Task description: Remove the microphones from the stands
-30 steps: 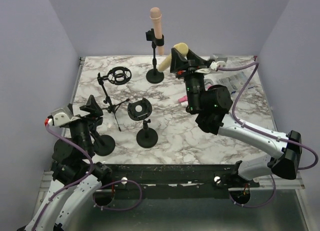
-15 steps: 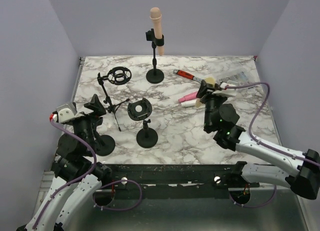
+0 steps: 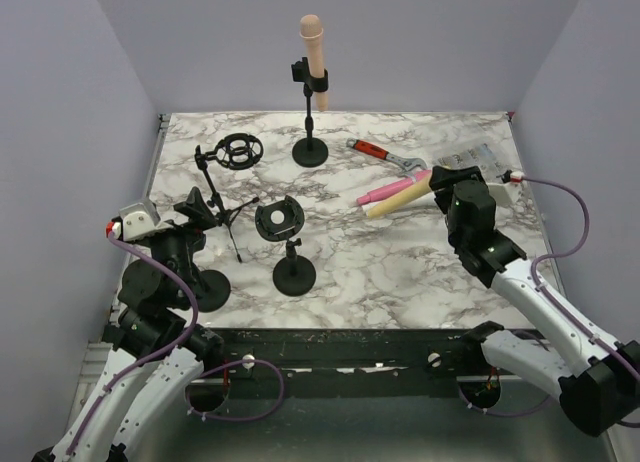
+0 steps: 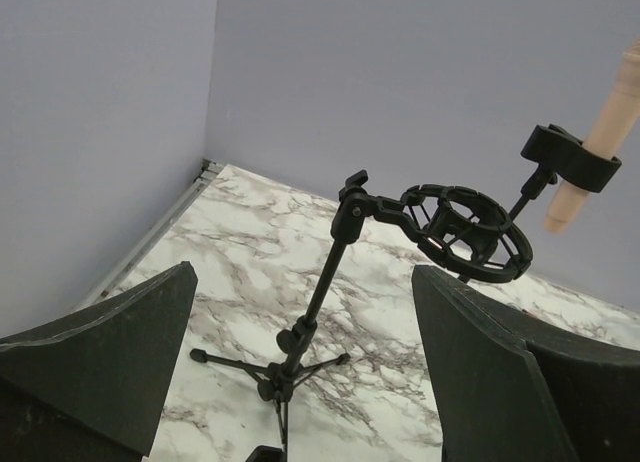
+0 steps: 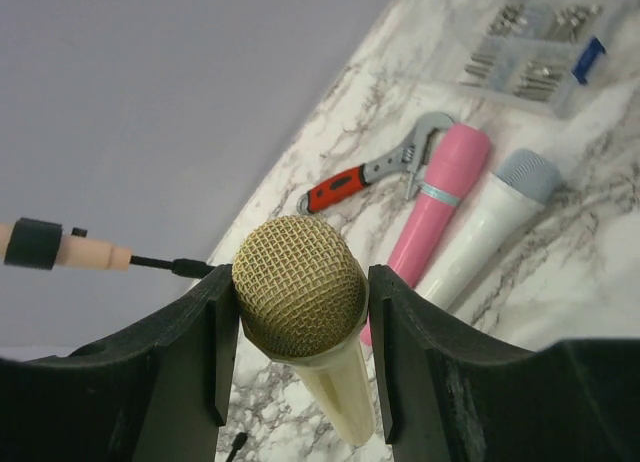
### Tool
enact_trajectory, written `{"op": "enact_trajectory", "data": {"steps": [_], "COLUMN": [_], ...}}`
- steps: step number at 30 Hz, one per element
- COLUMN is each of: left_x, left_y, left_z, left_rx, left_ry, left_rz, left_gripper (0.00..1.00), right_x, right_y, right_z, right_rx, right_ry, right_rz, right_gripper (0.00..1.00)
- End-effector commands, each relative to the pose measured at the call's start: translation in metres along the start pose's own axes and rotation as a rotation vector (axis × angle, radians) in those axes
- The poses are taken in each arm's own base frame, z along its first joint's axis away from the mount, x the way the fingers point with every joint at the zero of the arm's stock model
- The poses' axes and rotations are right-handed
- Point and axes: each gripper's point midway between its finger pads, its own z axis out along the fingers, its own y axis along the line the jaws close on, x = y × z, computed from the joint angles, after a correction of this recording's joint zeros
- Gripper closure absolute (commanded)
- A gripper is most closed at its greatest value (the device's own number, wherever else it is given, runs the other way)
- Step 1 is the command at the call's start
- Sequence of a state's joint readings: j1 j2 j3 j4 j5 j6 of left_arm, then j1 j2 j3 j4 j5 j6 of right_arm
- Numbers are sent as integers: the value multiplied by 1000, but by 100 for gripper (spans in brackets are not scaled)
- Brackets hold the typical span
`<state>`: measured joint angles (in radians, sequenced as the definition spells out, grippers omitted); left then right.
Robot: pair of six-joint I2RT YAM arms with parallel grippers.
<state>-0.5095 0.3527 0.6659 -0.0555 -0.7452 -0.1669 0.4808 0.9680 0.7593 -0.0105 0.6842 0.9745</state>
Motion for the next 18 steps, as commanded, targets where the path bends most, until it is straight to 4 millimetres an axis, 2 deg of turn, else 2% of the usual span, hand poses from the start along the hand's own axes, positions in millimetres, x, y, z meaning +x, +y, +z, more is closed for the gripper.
{"op": "enact_trajectory", "data": {"steps": [1,8,18], "left_x": [-9,-12,-17], "left_y": [-3,-2,0], "left_z": [-2,-4,-8], "left_rx": [20,26,30], "left_ry": [-6,-14,-29], "left_rz": [-21,-34,-55], "left_gripper": [9,9,9], "right_x": [26,52,77], "right_y": [-50,-98,-147], "right_z": [2,19,32], "right_rx": [165,321,449], "right_ry": [91,157,136], "right_rz": [272,483,558], "right_gripper": [99,99,98]}}
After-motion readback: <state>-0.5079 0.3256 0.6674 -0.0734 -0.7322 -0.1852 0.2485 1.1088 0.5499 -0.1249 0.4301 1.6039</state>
